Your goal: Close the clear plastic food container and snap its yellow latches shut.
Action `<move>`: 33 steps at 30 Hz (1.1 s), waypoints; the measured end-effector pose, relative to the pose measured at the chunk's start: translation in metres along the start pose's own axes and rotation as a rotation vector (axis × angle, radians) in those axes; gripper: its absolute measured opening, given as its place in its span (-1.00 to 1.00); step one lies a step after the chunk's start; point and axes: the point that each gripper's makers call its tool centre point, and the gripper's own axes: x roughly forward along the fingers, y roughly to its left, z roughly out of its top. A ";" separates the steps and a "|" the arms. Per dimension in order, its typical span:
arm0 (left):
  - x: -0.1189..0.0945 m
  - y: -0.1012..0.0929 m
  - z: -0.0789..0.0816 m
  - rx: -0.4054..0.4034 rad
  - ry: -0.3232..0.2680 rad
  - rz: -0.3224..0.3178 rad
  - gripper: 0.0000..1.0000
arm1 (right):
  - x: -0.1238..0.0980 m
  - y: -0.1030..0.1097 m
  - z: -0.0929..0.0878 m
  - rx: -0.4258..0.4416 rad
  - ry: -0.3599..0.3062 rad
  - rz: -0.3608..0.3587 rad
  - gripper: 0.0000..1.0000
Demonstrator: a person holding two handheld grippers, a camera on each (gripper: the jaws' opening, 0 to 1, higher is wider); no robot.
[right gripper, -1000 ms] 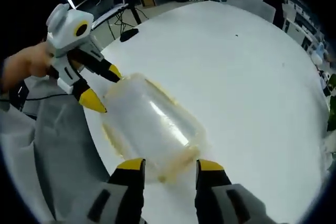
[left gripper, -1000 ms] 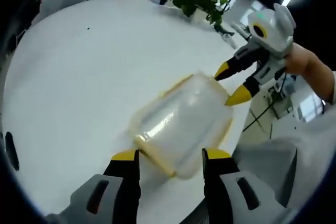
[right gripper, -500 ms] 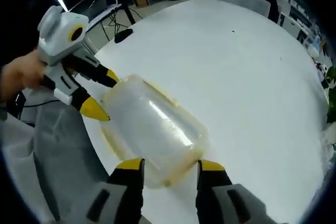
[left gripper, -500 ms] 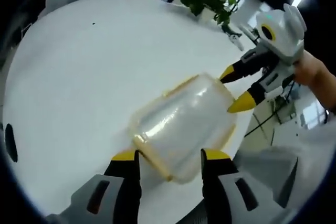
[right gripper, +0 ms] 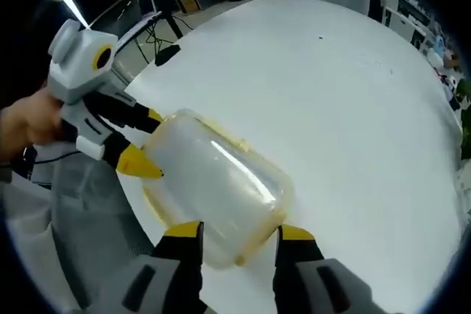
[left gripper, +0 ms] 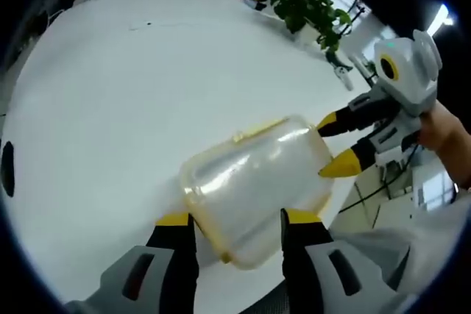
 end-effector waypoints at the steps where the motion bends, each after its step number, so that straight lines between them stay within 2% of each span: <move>1: 0.000 0.000 -0.001 -0.003 0.001 -0.001 -0.14 | 0.000 -0.001 0.000 -0.001 -0.001 0.004 -0.29; 12: 0.000 0.005 -0.005 0.004 -0.001 -0.020 -0.10 | -0.001 0.001 -0.001 0.027 0.006 0.004 -0.25; 18: -0.001 0.005 -0.007 0.028 -0.006 -0.057 -0.09 | -0.003 0.001 0.000 -0.015 -0.020 -0.009 -0.24; 20: -0.004 0.005 -0.007 0.070 -0.015 -0.057 -0.11 | -0.004 0.000 -0.001 -0.036 -0.018 -0.013 -0.30; 23: -0.003 0.006 -0.007 0.091 -0.010 -0.061 -0.13 | -0.007 -0.001 -0.003 -0.051 -0.009 -0.017 -0.39; 28: -0.012 0.010 -0.007 0.187 -0.017 -0.039 -0.22 | -0.012 -0.003 -0.003 -0.075 -0.010 -0.023 -0.40; 30: -0.015 0.013 -0.006 0.215 -0.023 -0.035 -0.19 | -0.017 -0.004 -0.002 -0.100 -0.016 -0.035 -0.39; 33: -0.022 0.017 -0.005 0.326 -0.021 -0.004 -0.17 | -0.025 -0.009 0.000 -0.185 -0.017 -0.063 -0.43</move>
